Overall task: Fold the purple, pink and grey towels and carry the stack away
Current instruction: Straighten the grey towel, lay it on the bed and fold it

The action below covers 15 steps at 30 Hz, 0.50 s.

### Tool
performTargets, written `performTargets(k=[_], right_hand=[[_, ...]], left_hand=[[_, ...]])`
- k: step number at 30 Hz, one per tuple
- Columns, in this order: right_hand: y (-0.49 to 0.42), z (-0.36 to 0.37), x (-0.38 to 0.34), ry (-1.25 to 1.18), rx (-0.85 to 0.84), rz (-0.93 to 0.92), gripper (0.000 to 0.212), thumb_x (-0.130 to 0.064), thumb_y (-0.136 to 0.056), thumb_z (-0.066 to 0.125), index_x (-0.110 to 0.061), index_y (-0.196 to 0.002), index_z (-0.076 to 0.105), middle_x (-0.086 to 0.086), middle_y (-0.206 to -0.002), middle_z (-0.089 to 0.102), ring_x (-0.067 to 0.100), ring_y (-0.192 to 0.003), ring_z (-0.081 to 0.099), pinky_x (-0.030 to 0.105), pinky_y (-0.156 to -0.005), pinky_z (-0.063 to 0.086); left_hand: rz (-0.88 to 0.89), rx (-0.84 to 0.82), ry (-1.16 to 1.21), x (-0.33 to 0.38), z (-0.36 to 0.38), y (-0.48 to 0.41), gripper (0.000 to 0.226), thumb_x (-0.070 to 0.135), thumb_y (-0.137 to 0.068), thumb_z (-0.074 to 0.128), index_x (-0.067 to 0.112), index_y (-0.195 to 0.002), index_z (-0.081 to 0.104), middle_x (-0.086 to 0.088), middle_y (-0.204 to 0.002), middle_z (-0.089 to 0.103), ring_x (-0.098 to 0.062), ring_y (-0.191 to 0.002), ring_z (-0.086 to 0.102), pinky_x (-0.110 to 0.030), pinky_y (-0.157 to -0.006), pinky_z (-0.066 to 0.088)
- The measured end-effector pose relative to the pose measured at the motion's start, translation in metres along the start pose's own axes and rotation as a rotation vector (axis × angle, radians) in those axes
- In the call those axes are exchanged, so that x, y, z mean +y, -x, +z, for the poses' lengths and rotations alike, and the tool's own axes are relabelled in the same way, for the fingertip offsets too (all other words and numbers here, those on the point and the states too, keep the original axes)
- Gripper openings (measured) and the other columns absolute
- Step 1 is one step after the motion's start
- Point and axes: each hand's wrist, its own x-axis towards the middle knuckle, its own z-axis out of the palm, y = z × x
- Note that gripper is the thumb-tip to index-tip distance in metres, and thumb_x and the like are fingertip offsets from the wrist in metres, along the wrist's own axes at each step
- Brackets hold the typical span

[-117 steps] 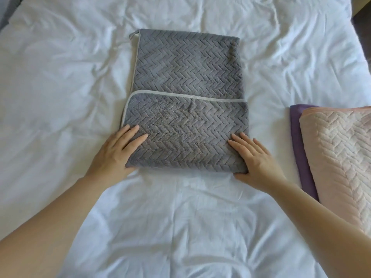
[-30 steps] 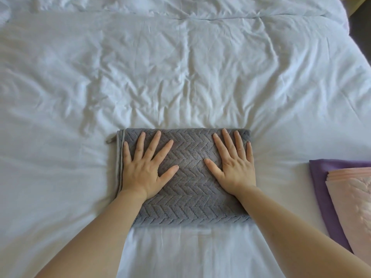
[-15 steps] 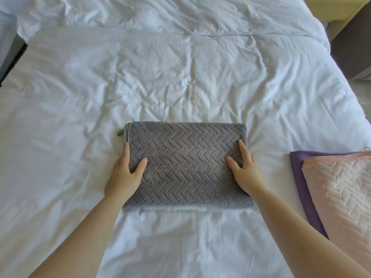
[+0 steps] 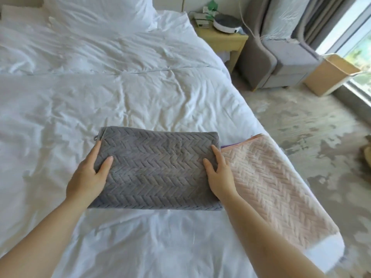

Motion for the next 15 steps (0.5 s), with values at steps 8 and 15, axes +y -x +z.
performTargets(k=[8,15], right_hand=[[0.072,-0.166,0.062,-0.010,0.513,0.279,0.052,-0.043,-0.094,0.048,-0.038,-0.142,0.030,0.006,-0.144,0.043,0.024,-0.128,0.043,0.039,-0.107,0.032],[0.127,-0.204,0.118,-0.106,0.798,0.466,0.055,-0.041,-0.093,0.051,-0.031,-0.144,0.031,0.010,-0.138,0.044,0.023,-0.119,0.046,0.031,-0.090,0.032]], left_hand=[[0.521,-0.305,0.114,0.200,0.102,0.002,0.057,0.059,-0.091,0.045,0.054,-0.141,0.020,0.006,-0.150,0.038,-0.020,-0.135,0.039,-0.044,-0.103,0.040],[0.776,-0.553,0.035,0.307,0.201,0.014,0.055,0.055,-0.090,0.050,0.046,-0.141,0.031,0.007,-0.149,0.042,-0.019,-0.133,0.042,-0.030,-0.099,0.033]])
